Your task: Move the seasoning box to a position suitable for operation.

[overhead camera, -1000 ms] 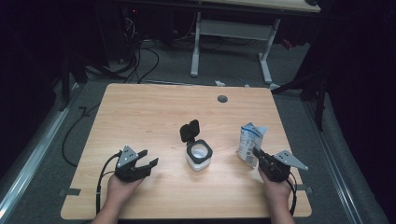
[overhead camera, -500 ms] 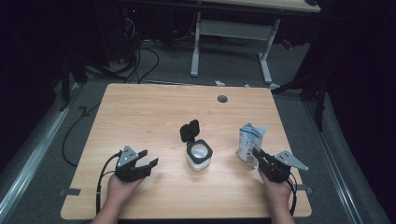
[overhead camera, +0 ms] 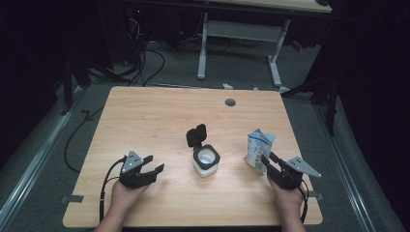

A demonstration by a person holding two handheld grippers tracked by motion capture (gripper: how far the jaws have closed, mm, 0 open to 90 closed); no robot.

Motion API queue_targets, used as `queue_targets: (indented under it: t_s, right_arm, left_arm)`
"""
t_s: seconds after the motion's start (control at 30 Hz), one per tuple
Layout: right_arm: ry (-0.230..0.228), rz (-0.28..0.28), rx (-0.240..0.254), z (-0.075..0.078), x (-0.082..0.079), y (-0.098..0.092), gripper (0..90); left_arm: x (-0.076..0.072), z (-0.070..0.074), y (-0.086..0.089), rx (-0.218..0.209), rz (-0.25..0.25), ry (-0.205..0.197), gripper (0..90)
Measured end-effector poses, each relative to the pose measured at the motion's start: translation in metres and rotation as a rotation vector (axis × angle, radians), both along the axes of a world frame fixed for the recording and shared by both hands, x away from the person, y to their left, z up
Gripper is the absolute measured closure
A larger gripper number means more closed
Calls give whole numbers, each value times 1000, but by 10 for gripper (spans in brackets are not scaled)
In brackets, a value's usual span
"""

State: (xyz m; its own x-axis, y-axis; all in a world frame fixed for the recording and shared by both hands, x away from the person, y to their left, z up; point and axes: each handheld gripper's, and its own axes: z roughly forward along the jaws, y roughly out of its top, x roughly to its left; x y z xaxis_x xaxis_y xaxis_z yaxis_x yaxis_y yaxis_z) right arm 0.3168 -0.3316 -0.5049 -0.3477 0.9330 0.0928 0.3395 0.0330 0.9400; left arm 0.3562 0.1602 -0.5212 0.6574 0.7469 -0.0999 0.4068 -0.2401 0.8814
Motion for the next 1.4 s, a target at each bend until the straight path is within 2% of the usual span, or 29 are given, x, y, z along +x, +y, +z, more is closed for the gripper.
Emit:
queue_targets:
  t_s: [0.13,0.33,0.57,0.7,0.83,1.07,1.17,1.3,1.4]
  right_arm:
    - [2,-3,-8,0,0,1,560]
    - [11,-30,-26,2,-8,3,437]
    - [0,-47,-65,4,-30,5,456]
    - [-5,-35,-99,4,-39,10,506]
    - [-6,-11,-103,5,-43,14,552]
    - [19,31,-106,1,-35,27,572]
    - [46,58,-115,-3,-31,33,574]
    - [69,82,-127,-7,-25,41,576]
    - [82,85,-129,-9,-23,45,587]
  left_arm:
    - [0,0,0,-2,-1,1,410]
    - [0,0,-1,-5,-5,6,408]
    - [2,1,-5,-19,-6,19,403]
    - [3,1,-7,-35,-3,32,399]
    - [3,0,-9,-32,-2,42,393]
    - [3,-1,-12,-11,9,37,380]
    - [4,1,-14,-10,7,29,376]
    - [3,2,-17,18,9,26,364]
    - [2,3,-19,5,9,28,363]
